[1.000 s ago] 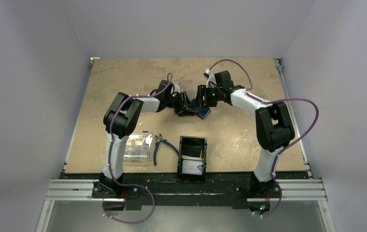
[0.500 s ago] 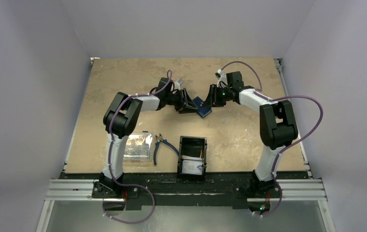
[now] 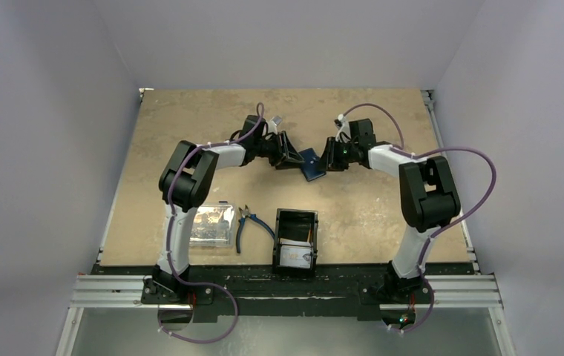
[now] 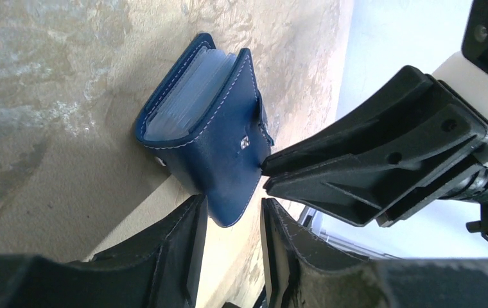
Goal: Put the credit cards into the card holder
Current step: Close the card holder at the center of the board.
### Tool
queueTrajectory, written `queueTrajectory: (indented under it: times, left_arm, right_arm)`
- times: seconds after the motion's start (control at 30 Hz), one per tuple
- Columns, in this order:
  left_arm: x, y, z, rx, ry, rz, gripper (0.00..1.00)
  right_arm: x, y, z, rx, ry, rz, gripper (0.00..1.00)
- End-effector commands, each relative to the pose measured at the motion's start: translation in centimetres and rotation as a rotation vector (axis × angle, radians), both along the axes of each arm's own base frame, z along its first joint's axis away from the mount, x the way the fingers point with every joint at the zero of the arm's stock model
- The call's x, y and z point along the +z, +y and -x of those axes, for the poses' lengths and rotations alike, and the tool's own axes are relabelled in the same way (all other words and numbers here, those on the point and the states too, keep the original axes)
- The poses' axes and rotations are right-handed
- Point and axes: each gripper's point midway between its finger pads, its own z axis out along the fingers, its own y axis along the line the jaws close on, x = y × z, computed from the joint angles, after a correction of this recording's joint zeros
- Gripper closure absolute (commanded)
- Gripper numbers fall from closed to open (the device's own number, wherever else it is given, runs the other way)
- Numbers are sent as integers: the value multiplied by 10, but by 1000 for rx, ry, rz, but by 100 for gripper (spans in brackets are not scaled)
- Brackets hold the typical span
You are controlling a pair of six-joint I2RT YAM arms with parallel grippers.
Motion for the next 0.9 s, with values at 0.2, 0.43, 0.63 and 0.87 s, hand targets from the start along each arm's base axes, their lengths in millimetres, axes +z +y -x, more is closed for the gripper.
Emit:
queueTrajectory:
  times: [0.2,0.43,0.63,0.87]
  left_arm:
    - [14,-2,-12,-7,-73,16,61]
    - [11,-2,-10,-10,-63,22,61]
    - [9,-2,-9,-9,-56,25,61]
    - [10,-3,-9,-8,-52,37,61]
  right_arm:
    - [64,-13,-29,42,-253,318,54]
    - [64,2,-41,84,-269,413,52]
    - [53,7,-46,109,-252,450,60]
    - [41,10,-45,126,-232,465,59]
